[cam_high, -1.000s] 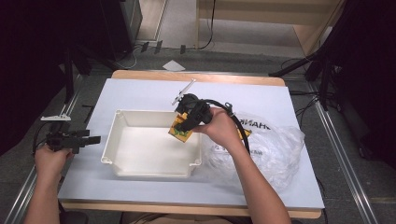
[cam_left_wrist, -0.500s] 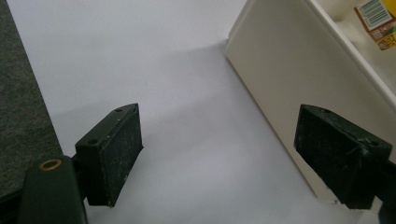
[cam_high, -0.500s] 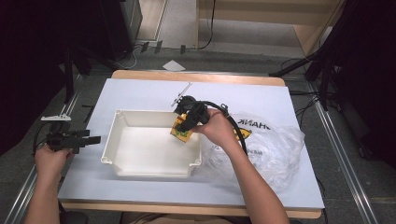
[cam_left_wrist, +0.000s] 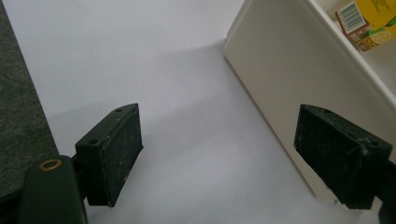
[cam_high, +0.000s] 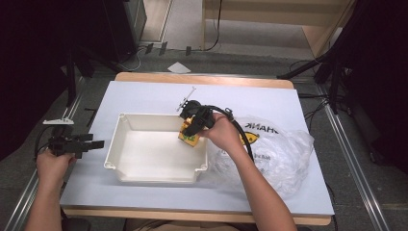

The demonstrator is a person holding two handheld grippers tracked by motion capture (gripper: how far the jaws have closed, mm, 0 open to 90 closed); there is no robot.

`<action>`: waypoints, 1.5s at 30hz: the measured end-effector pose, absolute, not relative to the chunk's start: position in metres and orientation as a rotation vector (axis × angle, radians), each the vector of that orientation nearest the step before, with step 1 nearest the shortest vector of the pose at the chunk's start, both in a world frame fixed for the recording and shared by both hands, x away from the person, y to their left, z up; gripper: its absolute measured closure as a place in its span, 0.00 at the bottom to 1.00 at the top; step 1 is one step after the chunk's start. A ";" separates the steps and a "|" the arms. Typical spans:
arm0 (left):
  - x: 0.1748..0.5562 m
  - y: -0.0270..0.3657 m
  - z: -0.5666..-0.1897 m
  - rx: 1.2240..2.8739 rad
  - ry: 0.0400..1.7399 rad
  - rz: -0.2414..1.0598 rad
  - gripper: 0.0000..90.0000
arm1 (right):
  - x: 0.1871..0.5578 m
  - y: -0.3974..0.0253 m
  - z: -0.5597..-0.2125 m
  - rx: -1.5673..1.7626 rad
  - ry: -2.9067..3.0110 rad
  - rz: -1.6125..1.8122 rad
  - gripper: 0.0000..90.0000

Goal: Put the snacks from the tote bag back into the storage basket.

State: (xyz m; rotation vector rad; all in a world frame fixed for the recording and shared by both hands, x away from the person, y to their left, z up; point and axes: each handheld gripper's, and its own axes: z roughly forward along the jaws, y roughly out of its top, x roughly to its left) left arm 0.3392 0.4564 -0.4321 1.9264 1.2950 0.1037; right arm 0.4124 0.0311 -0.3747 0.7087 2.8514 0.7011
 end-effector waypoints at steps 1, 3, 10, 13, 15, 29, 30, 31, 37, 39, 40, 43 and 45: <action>0.339 0.456 -0.432 1.926 1.295 0.102 0.18 | 0.413 0.031 -0.375 0.712 2.852 0.704 0.60; 0.339 0.456 -0.432 1.928 1.295 0.103 0.18 | 0.414 0.030 -0.376 0.716 2.852 0.703 0.60; 0.340 0.456 -0.432 1.929 1.295 0.103 0.18 | 0.419 0.027 -0.378 0.774 2.846 0.729 0.60; 0.340 0.455 -0.432 1.932 1.292 0.103 0.18 | 0.420 0.026 -0.379 0.800 2.845 0.745 0.60; 0.340 0.454 -0.432 1.932 1.291 0.102 0.18 | 0.421 0.026 -0.380 0.787 2.845 0.749 0.59; 0.340 0.455 -0.434 1.940 1.293 0.096 0.18 | 0.425 0.026 -0.386 0.823 2.827 0.825 0.51; 0.340 0.455 -0.434 1.942 1.293 0.094 0.18 | 0.426 0.026 -0.387 0.826 2.831 0.835 0.48; 0.340 0.455 -0.434 1.940 1.293 0.096 0.18 | 0.426 0.027 -0.387 0.828 2.837 0.838 0.49; 0.340 0.455 -0.434 1.937 1.296 0.098 0.18 | 0.425 0.026 -0.387 0.827 2.818 0.824 0.47; 0.340 0.455 -0.434 1.939 1.295 0.096 0.18 | 0.425 0.025 -0.385 0.831 2.810 0.837 0.46; 0.340 0.455 -0.434 1.939 1.296 0.096 0.18 | 0.424 0.024 -0.383 0.835 2.813 0.842 0.46; 0.341 0.454 -0.434 1.939 1.297 0.094 0.18 | 0.423 0.021 -0.379 0.836 2.806 0.873 0.45; 0.341 0.454 -0.434 1.938 1.294 0.093 0.18 | 0.422 0.019 -0.376 0.838 2.799 0.876 0.45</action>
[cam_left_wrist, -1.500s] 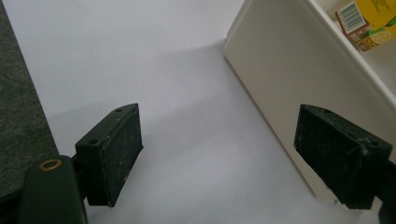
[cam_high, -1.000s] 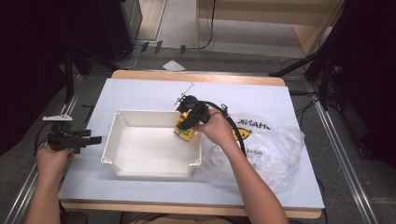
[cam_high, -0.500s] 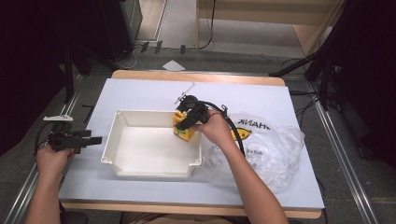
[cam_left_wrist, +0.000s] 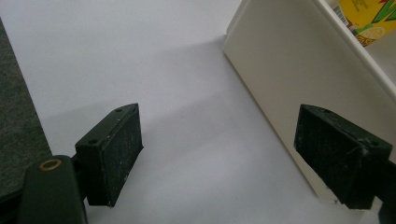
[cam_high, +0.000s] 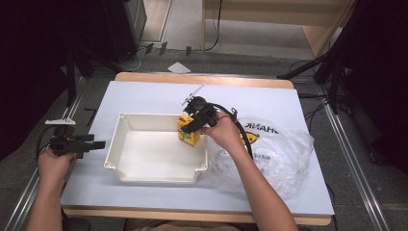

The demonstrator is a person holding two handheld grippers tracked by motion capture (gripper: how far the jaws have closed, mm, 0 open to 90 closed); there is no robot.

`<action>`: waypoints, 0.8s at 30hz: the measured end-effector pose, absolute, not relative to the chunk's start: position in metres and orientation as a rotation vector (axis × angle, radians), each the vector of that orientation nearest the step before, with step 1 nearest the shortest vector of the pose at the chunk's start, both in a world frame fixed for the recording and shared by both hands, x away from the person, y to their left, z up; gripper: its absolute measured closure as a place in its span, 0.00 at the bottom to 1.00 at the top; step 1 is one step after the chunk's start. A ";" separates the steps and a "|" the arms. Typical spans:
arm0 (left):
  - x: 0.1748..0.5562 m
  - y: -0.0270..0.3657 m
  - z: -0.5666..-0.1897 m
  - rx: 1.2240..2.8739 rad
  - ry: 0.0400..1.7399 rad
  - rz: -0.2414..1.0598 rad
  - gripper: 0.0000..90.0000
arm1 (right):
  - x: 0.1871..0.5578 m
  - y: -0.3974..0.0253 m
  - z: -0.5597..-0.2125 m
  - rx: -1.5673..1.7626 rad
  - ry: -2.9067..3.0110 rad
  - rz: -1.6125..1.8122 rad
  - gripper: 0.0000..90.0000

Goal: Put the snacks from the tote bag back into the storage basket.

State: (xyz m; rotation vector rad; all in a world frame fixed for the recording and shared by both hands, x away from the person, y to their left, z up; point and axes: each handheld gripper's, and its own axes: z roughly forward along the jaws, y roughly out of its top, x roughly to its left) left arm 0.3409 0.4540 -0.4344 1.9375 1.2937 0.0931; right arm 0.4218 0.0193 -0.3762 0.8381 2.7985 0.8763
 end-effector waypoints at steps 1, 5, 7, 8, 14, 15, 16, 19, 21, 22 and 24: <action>0.341 0.454 -0.434 1.937 1.293 0.093 0.18 | 0.421 0.018 -0.374 0.838 2.789 0.884 0.45; 0.341 0.455 -0.434 1.936 1.296 0.096 0.18 | 0.418 0.013 -0.364 0.847 2.774 0.922 0.45; 0.341 0.454 -0.434 1.937 1.295 0.096 0.18 | 0.416 0.010 -0.359 0.846 2.764 0.939 0.45; 0.342 0.454 -0.434 1.938 1.293 0.095 0.18 | 0.415 0.009 -0.357 0.844 2.761 0.942 0.45; 0.343 0.453 -0.434 1.935 1.293 0.092 0.18 | 0.408 0.005 -0.345 0.833 2.745 0.965 0.45; 0.343 0.454 -0.434 1.934 1.293 0.093 0.18 | 0.405 0.004 -0.342 0.829 2.748 0.968 0.45; 0.343 0.454 -0.434 1.933 1.294 0.093 0.18 | 0.403 0.004 -0.341 0.824 2.747 0.974 0.45; 0.344 0.454 -0.434 1.933 1.297 0.089 0.18 | 0.398 0.003 -0.336 0.802 2.750 1.004 0.45; 0.345 0.454 -0.434 1.932 1.297 0.087 0.18 | 0.395 0.003 -0.334 0.795 2.751 1.007 0.45; 0.345 0.454 -0.434 1.933 1.298 0.085 0.18 | 0.393 0.004 -0.333 0.793 2.752 1.002 0.45; 0.346 0.453 -0.433 1.935 1.295 0.085 0.18 | 0.390 0.004 -0.332 0.783 2.756 1.002 0.45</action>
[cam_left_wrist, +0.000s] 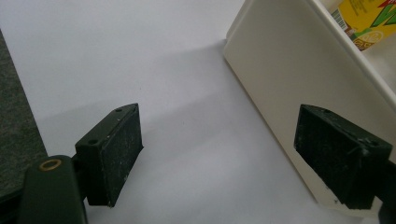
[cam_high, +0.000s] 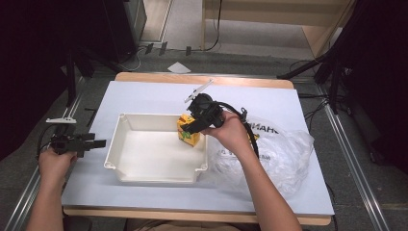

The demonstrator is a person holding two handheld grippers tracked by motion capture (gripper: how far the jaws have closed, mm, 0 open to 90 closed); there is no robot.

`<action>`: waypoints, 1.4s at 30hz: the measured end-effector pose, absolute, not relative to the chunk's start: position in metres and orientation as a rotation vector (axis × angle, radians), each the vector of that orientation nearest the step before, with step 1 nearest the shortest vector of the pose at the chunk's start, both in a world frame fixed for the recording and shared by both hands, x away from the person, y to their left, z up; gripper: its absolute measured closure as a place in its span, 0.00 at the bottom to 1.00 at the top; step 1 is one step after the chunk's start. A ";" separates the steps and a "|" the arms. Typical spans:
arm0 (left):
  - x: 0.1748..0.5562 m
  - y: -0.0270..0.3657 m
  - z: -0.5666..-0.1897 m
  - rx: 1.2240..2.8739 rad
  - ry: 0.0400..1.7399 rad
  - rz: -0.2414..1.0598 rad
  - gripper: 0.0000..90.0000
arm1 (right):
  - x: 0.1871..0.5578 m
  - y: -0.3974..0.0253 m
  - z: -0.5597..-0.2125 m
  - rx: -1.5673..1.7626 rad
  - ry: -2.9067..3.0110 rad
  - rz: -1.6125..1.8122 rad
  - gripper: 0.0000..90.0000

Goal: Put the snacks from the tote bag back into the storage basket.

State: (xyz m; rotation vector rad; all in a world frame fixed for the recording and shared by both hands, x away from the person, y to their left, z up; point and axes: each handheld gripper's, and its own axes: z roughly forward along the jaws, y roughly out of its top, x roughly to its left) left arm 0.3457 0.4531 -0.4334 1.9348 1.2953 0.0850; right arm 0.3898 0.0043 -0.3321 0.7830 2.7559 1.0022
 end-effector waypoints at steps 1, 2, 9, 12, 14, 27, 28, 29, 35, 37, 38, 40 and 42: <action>0.346 0.453 -0.433 1.932 1.296 0.084 0.18 | 0.388 0.005 -0.331 0.779 2.758 1.006 0.45; 0.346 0.453 -0.433 1.934 1.294 0.082 0.18 | 0.387 0.005 -0.331 0.774 2.756 1.008 0.45; 0.349 0.451 -0.434 1.935 1.289 0.079 0.18 | 0.380 0.010 -0.331 0.729 2.794 1.015 0.46; 0.350 0.451 -0.434 1.938 1.288 0.080 0.18 | 0.378 0.014 -0.332 0.707 2.800 1.007 0.51; 0.350 0.451 -0.433 1.935 1.287 0.079 0.18 | 0.374 0.016 -0.333 0.688 2.798 1.011 0.55; 0.351 0.450 -0.433 1.931 1.282 0.079 0.18 | 0.371 0.027 -0.352 0.670 2.862 0.937 0.94; 0.351 0.450 -0.433 1.929 1.284 0.080 0.18 | 0.372 0.028 -0.355 0.665 2.872 0.919 0.97; 0.351 0.451 -0.433 1.929 1.283 0.081 0.18 | 0.372 0.028 -0.357 0.668 2.879 0.908 1.00; 0.351 0.450 -0.433 1.928 1.279 0.080 0.18 | 0.379 0.027 -0.369 0.676 2.854 0.897 1.00; 0.351 0.450 -0.433 1.927 1.278 0.079 0.18 | 0.381 0.027 -0.373 0.693 2.866 0.880 1.00; 0.351 0.449 -0.433 1.927 1.279 0.078 0.18 | 0.381 0.027 -0.375 0.706 2.865 0.866 1.00; 0.351 0.450 -0.433 1.928 1.278 0.079 0.18 | 0.384 0.026 -0.378 0.707 2.869 0.862 1.00; 0.351 0.450 -0.433 1.930 1.277 0.080 0.18 | 0.386 0.025 -0.381 0.722 2.876 0.855 1.00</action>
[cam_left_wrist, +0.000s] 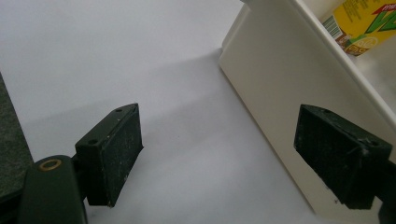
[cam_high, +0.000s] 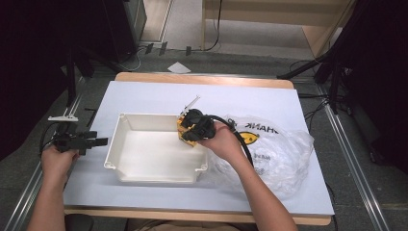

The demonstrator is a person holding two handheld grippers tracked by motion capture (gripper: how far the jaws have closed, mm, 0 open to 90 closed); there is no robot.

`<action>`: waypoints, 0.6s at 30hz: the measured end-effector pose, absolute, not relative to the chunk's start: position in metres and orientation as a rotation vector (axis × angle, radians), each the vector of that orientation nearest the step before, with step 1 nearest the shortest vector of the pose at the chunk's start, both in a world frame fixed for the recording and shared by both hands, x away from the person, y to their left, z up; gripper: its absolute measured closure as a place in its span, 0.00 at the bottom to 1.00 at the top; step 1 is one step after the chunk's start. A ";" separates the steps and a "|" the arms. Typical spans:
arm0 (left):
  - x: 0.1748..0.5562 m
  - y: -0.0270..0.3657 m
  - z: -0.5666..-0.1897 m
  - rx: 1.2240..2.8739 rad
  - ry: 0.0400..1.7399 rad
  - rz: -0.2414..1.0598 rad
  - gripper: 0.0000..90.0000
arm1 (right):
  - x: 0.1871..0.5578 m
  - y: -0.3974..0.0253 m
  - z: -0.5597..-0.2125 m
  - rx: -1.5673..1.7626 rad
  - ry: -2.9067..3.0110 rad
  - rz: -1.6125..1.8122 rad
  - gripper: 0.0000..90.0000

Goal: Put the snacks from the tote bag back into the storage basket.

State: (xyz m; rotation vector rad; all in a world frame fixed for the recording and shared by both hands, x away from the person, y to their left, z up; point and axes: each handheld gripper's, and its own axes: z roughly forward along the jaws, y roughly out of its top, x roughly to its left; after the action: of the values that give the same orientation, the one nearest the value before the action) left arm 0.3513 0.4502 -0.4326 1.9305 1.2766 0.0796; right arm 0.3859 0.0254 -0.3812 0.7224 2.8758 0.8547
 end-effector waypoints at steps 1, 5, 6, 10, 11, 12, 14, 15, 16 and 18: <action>0.351 0.450 -0.433 1.930 1.277 0.080 0.18 | 0.387 0.025 -0.383 0.730 2.880 0.852 1.00; 0.351 0.450 -0.432 1.929 1.276 0.080 0.18 | 0.390 0.023 -0.386 0.735 2.892 0.841 1.00; 0.351 0.450 -0.432 1.931 1.275 0.080 0.18 | 0.390 0.023 -0.386 0.739 2.892 0.849 1.00; 0.351 0.450 -0.432 1.929 1.276 0.080 0.18 | 0.390 0.022 -0.387 0.742 2.900 0.840 1.00; 0.351 0.450 -0.432 1.928 1.276 0.080 0.18 | 0.391 0.022 -0.387 0.737 2.898 0.836 1.00; 0.351 0.450 -0.432 1.930 1.275 0.080 0.18 | 0.391 0.022 -0.387 0.746 2.901 0.836 1.00; 0.351 0.450 -0.432 1.927 1.277 0.081 0.18 | 0.392 0.021 -0.387 0.746 2.897 0.840 1.00; 0.351 0.450 -0.432 1.928 1.276 0.081 0.18 | 0.392 0.020 -0.387 0.749 2.902 0.833 1.00; 0.351 0.450 -0.432 1.928 1.276 0.081 0.18 | 0.392 0.019 -0.387 0.756 2.901 0.826 1.00; 0.351 0.450 -0.432 1.929 1.276 0.080 0.18 | 0.393 0.018 -0.386 0.746 2.904 0.820 1.00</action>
State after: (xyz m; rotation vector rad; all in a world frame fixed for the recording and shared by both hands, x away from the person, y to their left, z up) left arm 0.3513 0.4497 -0.4324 1.9290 1.2761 0.0796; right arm 0.3927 0.0180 -0.3864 0.7463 2.9040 0.8195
